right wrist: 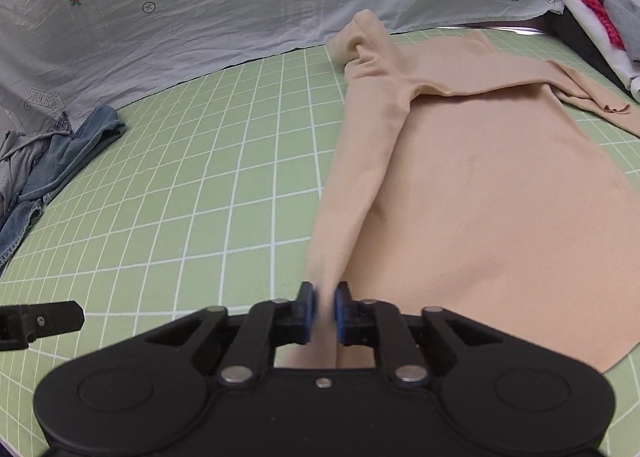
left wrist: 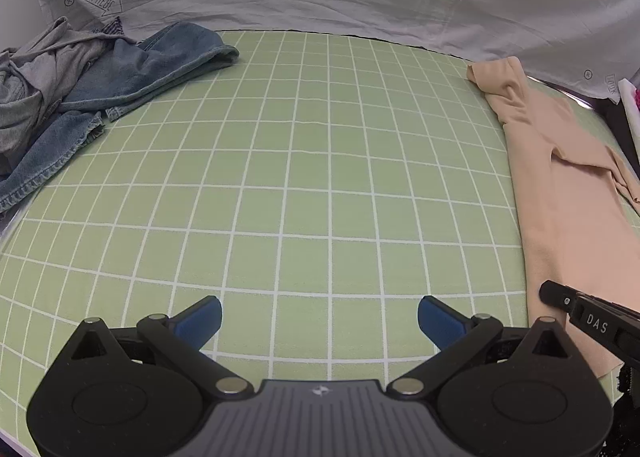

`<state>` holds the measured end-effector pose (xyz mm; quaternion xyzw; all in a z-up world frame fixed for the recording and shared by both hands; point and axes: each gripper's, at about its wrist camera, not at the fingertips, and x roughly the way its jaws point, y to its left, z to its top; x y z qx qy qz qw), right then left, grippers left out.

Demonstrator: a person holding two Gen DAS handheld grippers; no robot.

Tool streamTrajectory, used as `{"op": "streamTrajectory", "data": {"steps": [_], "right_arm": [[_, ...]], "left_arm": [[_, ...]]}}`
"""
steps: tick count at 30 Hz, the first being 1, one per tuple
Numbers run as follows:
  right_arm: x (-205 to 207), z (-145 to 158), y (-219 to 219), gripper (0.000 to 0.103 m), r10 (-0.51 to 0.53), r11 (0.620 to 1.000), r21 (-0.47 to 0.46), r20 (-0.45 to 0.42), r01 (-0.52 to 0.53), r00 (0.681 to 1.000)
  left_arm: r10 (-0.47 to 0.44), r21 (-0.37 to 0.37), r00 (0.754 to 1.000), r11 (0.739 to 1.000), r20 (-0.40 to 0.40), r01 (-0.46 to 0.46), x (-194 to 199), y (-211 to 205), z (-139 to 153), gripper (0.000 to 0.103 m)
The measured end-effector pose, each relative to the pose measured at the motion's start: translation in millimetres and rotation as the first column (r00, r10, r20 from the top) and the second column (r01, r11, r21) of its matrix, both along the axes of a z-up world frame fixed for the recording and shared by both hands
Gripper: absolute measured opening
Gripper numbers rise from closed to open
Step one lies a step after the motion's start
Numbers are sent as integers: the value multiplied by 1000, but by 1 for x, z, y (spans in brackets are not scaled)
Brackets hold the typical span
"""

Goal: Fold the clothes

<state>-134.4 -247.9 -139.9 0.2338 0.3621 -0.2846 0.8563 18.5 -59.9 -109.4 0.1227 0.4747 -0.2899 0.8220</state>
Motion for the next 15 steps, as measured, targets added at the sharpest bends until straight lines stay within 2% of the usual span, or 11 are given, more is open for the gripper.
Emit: {"op": "streamTrajectory", "data": {"steps": [6,8,10,15], "right_arm": [[-28,33,-23,3,1,1000,18,100,-3,995],[-41,41,-37,3,-21,1000,8,103,20,994],[-50,45,-52,3,-31,999,-22,78,33,996],[-55,27,-83,7,-8,998,-69,-40,5,999]], "left_arm": [[-3,-18,1000,1000,-12,2,-16,-14,2,103],[-6,-19,1000,1000,-20,6,-23,-20,0,103],[-6,-19,1000,1000,-27,6,-29,-27,-1,103],[0,-8,1000,1000,-17,-1,-44,-43,-1,103]]}}
